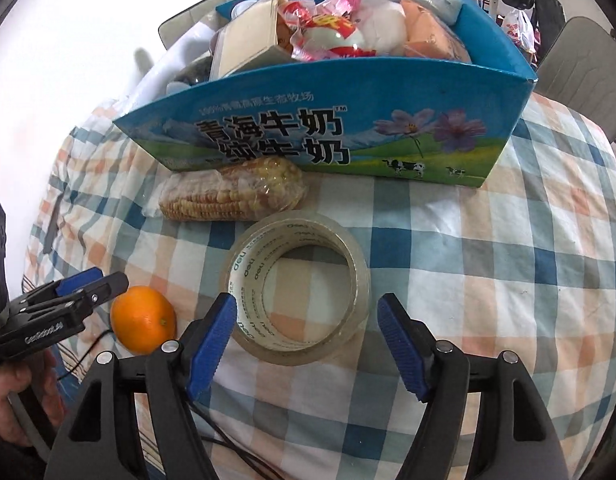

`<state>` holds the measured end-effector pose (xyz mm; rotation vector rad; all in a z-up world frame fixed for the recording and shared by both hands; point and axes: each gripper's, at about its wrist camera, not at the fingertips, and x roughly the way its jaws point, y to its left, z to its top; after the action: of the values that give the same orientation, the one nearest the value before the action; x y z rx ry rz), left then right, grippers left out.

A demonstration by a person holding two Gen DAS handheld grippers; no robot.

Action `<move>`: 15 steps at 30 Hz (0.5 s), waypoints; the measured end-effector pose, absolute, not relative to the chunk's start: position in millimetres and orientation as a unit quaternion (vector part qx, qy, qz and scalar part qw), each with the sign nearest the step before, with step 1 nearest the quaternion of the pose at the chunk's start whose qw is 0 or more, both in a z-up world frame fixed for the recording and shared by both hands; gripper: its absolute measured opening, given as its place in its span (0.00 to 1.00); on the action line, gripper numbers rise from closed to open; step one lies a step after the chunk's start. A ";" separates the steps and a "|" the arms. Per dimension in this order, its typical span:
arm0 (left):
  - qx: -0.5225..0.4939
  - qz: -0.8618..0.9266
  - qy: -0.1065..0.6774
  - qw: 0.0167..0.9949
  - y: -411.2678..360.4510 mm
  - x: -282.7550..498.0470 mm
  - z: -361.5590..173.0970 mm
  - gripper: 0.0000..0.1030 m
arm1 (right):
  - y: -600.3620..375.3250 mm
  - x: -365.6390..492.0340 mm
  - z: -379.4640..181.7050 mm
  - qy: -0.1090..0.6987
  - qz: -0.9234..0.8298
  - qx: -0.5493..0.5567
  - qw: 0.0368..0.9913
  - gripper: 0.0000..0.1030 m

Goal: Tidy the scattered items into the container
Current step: 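Grasp the orange with left tool while right tool grasps clear tape roll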

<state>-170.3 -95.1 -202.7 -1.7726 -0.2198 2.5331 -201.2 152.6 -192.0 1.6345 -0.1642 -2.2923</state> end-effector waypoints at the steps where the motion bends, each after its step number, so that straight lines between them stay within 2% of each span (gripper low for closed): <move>1: -0.573 0.817 -0.058 0.024 -89.8 -168.0 -203.7 0.89 | 154.4 -200.4 -190.7 -0.062 -0.805 0.568 0.160 0.76; 4: -0.584 0.812 -0.011 0.013 -75.2 -165.8 -220.8 0.89 | 158.1 -197.4 -189.4 -0.078 -0.810 0.561 0.155 0.80; 8: -0.608 0.793 -0.024 0.005 -77.2 -167.7 -251.2 0.89 | 150.4 -190.7 -187.4 -0.069 -0.832 0.529 0.150 0.89; 10: -0.612 0.789 -0.043 0.011 -79.7 -168.6 -260.5 0.89 | 139.3 -190.4 -188.1 -0.044 -0.839 0.520 0.152 0.89; 12: -0.608 0.792 -0.056 0.019 -78.8 -169.8 -263.2 0.84 | 128.5 -193.7 -192.2 -0.032 -0.837 0.524 0.157 0.91; 14: -0.606 0.792 -0.061 0.032 -73.2 -172.7 -262.0 0.66 | 120.6 -196.7 -194.5 -0.012 -0.840 0.523 0.145 0.95; 15: -0.605 0.793 -0.055 0.033 -69.0 -174.4 -260.3 0.65 | 116.9 -198.9 -195.6 0.001 -0.842 0.521 0.136 0.95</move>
<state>-174.4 -69.0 -260.3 -1.8629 -0.1705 2.4420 -198.9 116.9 -195.6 1.5094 0.0016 -2.4395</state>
